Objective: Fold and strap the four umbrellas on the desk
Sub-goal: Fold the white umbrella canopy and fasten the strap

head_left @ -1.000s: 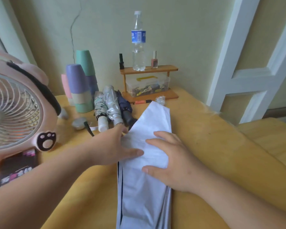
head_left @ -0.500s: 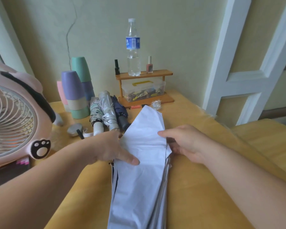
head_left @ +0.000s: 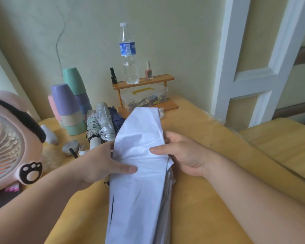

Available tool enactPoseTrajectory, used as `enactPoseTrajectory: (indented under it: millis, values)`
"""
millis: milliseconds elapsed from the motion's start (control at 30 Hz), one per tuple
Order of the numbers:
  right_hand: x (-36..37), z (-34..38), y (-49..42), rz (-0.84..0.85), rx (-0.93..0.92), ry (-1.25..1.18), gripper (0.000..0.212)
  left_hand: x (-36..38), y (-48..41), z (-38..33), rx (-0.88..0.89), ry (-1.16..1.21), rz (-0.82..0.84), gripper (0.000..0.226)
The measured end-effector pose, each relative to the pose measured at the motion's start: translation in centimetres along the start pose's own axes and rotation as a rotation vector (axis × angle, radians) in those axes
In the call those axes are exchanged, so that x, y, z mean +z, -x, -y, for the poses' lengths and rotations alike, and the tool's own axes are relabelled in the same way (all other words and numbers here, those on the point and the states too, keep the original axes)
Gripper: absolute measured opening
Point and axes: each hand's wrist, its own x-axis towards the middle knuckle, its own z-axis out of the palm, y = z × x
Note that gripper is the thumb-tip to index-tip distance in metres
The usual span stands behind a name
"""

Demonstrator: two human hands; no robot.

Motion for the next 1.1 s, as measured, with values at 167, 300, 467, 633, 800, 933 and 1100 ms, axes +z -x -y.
enactPoseTrajectory:
  millis: [167, 300, 467, 633, 800, 933, 1100]
  values:
    - [0.1, -0.8, -0.2, -0.024, 0.030, 0.088, 0.029, 0.1, -0.6, 0.4, -0.081, -0.177, -0.116, 0.112]
    - [0.2, -1.0, -1.7, -0.197, -0.012, 0.039, 0.034, 0.6, -0.2, 0.6, -0.115, -0.237, -0.185, 0.129]
    - [0.2, -0.9, -3.4, -0.283, -0.007, -0.039, 0.030, 1.4, 0.6, -0.1, -0.069, -0.304, -0.210, 0.117]
    - [-1.7, 2.2, -5.0, -0.185, 0.025, -0.092, 0.034, 1.6, 1.1, -0.4, -0.053, -0.283, -0.193, 0.114]
    - [-3.0, 5.0, -6.6, 0.060, 0.063, 0.035, 0.052, 1.9, 1.1, -0.4, 0.017, -0.321, -0.223, 0.124]
    - [-3.1, 5.4, -7.9, 0.044, 0.023, 0.137, 0.064, 2.3, 1.6, 1.0, 0.137, -0.519, -0.343, 0.126]
    - [-2.9, 4.3, -8.9, -0.141, -0.016, 0.178, 0.044, 4.0, 2.5, 1.9, 0.631, -0.996, -0.506, 0.063]
